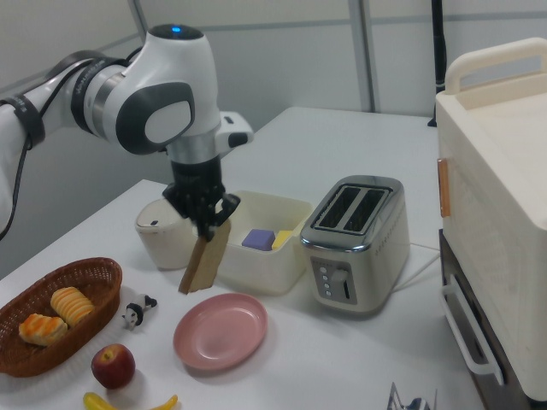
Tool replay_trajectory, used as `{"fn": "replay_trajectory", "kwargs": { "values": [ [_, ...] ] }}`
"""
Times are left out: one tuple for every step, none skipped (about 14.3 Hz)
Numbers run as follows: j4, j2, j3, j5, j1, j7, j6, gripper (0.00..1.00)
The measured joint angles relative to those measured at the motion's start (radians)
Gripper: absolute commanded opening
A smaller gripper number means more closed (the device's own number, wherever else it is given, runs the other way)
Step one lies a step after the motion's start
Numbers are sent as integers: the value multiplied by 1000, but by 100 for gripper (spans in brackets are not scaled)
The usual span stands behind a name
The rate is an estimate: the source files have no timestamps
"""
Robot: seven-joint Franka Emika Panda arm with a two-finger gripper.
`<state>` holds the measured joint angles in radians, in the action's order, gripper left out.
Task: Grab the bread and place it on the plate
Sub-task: 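Carry the bread slice over the pink plate and release it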
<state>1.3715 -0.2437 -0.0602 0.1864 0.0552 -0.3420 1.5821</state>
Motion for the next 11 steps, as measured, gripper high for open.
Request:
{"fn": "replay_trajectory", "kwargs": {
  "values": [
    [9, -4, 0, 0, -10, -31, -25, 1],
    [20, -12, -1, 0, -22, -69, -48, 1],
    [31, -23, -1, 0, -34, -99, -63, 2],
    [39, -39, -2, 0, -47, -123, -72, 4],
    [46, -57, -2, 0, -59, -141, -74, 11],
    [50, -79, -2, 0, -70, -159, -74, 15],
    [51, -109, -3, 0, -83, -176, -74, 20],
    [51, -127, -3, 0, -90, -181, -74, 42],
    [51, -143, -3, 0, -96, -183, -74, 70],
    [50, -159, -3, 0, -99, -183, -74, 89],
    [50, -169, -3, 0, -99, -184, -74, 97]
  ]
}}
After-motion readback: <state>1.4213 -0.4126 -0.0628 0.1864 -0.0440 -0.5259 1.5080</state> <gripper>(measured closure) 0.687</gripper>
